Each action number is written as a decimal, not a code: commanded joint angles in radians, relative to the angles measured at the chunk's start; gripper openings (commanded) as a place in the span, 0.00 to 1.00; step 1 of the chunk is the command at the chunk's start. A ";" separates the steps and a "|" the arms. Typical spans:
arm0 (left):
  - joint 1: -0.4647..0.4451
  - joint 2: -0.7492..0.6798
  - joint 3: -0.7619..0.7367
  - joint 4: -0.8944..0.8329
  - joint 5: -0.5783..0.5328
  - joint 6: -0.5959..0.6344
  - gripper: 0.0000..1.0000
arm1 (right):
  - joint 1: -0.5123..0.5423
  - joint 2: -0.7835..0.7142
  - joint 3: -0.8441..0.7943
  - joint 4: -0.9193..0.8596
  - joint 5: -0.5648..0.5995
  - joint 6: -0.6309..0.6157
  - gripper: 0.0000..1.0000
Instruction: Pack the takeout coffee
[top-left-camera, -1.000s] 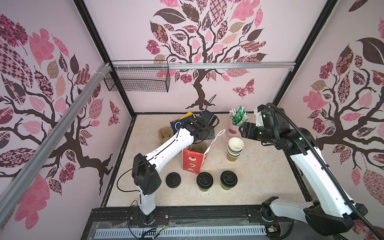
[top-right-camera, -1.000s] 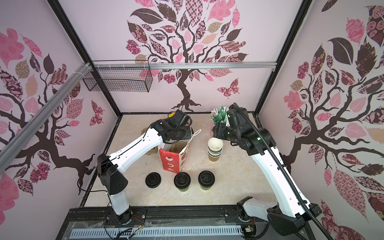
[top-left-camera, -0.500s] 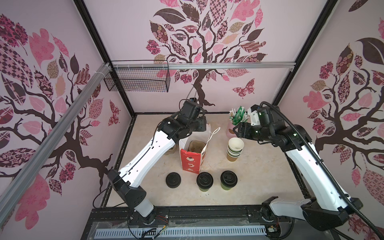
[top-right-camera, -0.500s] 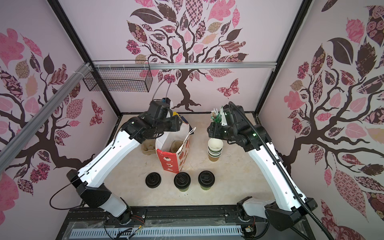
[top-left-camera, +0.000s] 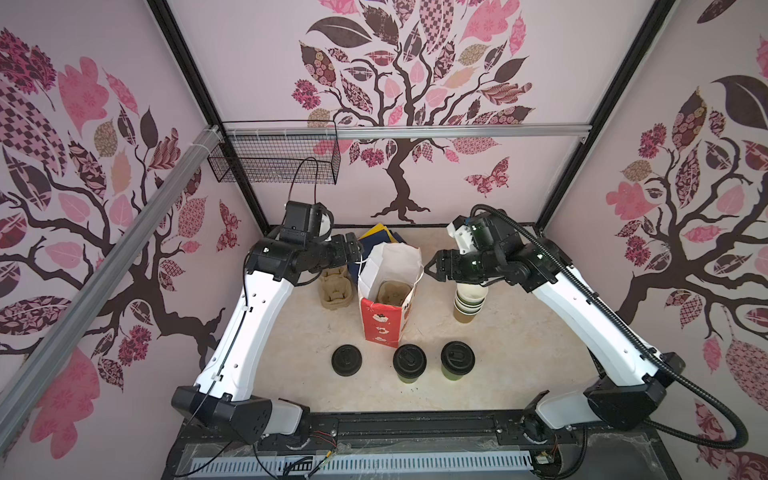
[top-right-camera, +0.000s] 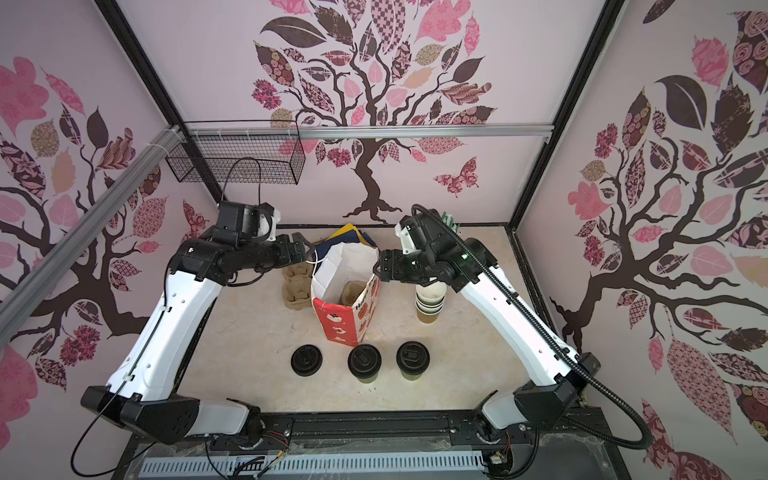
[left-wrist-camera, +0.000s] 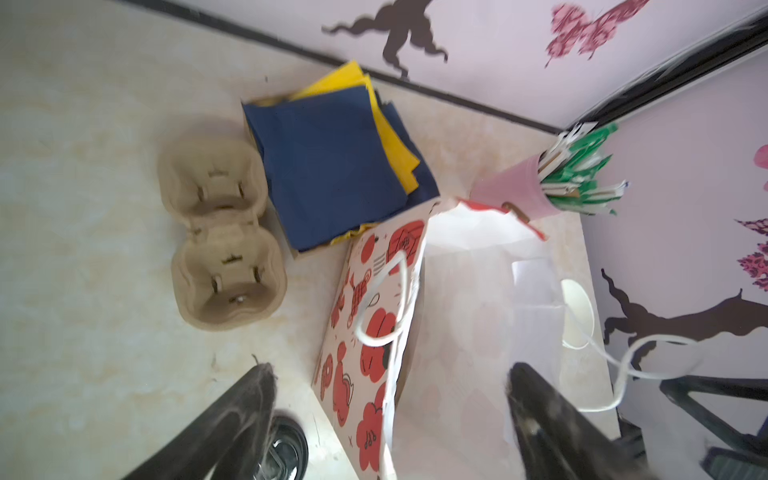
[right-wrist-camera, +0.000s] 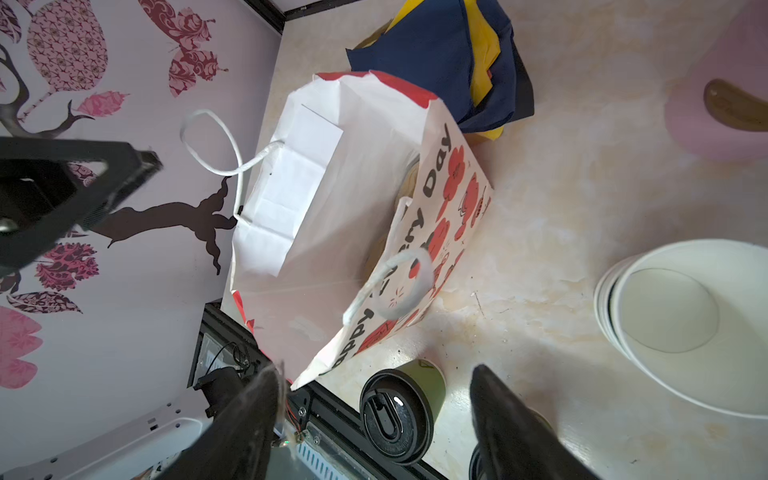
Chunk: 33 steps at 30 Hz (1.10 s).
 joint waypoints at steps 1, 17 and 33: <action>0.012 -0.024 -0.081 0.036 0.160 0.002 0.91 | 0.014 0.019 -0.008 0.045 0.014 0.062 0.76; 0.031 -0.035 -0.305 0.280 0.291 -0.095 0.54 | 0.129 0.170 -0.016 0.075 0.243 0.213 0.51; -0.080 -0.038 -0.348 0.424 0.260 -0.206 0.32 | 0.089 0.220 0.084 0.037 0.339 0.152 0.00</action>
